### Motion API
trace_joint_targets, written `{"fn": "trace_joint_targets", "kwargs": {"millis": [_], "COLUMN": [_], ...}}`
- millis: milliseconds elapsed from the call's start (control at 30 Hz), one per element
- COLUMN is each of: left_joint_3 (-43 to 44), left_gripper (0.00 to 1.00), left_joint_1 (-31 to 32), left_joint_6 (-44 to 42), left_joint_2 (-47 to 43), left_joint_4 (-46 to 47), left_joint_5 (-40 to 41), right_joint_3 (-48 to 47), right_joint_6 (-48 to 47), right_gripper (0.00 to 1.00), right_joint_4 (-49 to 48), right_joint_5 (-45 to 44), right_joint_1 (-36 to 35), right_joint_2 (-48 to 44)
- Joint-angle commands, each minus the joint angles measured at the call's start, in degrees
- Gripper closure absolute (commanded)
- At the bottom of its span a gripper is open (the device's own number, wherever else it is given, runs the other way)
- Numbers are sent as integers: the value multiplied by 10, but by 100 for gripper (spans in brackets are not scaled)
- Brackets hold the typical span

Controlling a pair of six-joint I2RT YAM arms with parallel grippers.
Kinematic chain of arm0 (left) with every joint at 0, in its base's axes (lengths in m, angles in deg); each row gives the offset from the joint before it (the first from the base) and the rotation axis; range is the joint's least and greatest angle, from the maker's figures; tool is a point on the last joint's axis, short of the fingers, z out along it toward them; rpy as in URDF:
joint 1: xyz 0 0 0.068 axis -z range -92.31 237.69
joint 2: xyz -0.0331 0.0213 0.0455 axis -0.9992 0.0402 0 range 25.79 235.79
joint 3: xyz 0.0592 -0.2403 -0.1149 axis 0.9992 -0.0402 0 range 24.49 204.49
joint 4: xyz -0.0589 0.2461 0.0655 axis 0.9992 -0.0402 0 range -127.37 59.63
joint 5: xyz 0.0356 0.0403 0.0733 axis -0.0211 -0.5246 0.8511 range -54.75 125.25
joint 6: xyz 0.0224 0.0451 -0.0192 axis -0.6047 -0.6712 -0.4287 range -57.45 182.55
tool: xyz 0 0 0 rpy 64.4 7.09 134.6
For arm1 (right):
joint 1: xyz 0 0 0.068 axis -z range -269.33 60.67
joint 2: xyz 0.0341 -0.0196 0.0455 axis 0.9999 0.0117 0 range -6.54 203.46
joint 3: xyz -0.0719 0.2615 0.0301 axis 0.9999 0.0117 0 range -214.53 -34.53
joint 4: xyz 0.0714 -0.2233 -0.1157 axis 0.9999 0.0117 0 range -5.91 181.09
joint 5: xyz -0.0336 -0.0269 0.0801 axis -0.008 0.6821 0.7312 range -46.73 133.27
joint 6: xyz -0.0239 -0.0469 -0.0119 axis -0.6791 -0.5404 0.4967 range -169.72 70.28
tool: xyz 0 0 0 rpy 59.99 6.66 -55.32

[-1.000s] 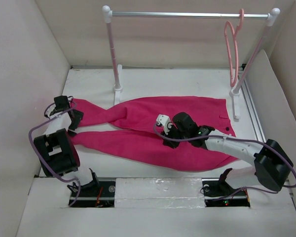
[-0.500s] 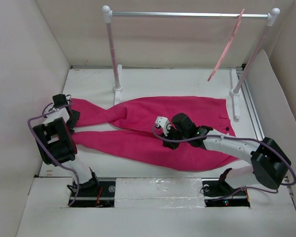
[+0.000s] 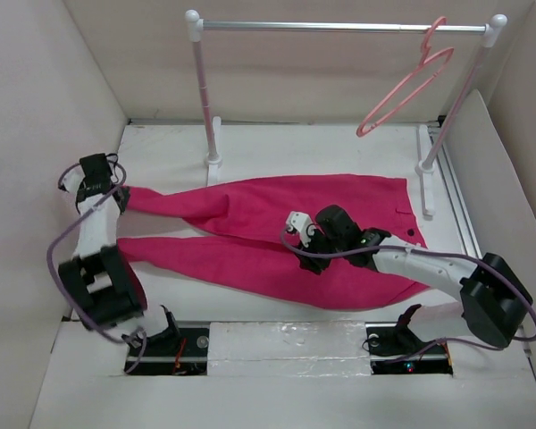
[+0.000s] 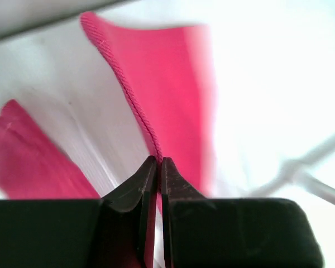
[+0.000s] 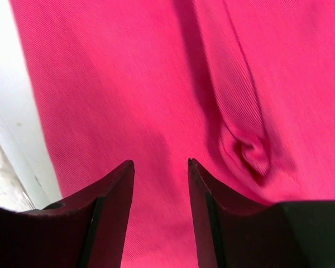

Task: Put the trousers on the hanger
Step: Fold the trousers

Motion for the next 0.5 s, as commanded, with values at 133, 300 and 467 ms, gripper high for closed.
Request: {"fn": "trace_joint_targets", "kwargs": {"millis": [133,300,467], "left_joint_3": [4,76,136], "left_gripper": [100,100,100], "left_joint_1": [43,75,75], "left_joint_6": [-9,-27,-46], "left_joint_2": [-289,-318,-211], "left_joint_4": [-63,-136,-121], "left_joint_5": [31,63,66], "right_joint_3": [17,10,-18], "right_joint_6": [-21,-31,-58], "right_gripper": [49,43,35], "right_joint_4": [34,51,68], "right_joint_5": [-14,-25,-20], "right_joint_1": [43,68,116], "right_joint_2": [-66,-96,-82]}}
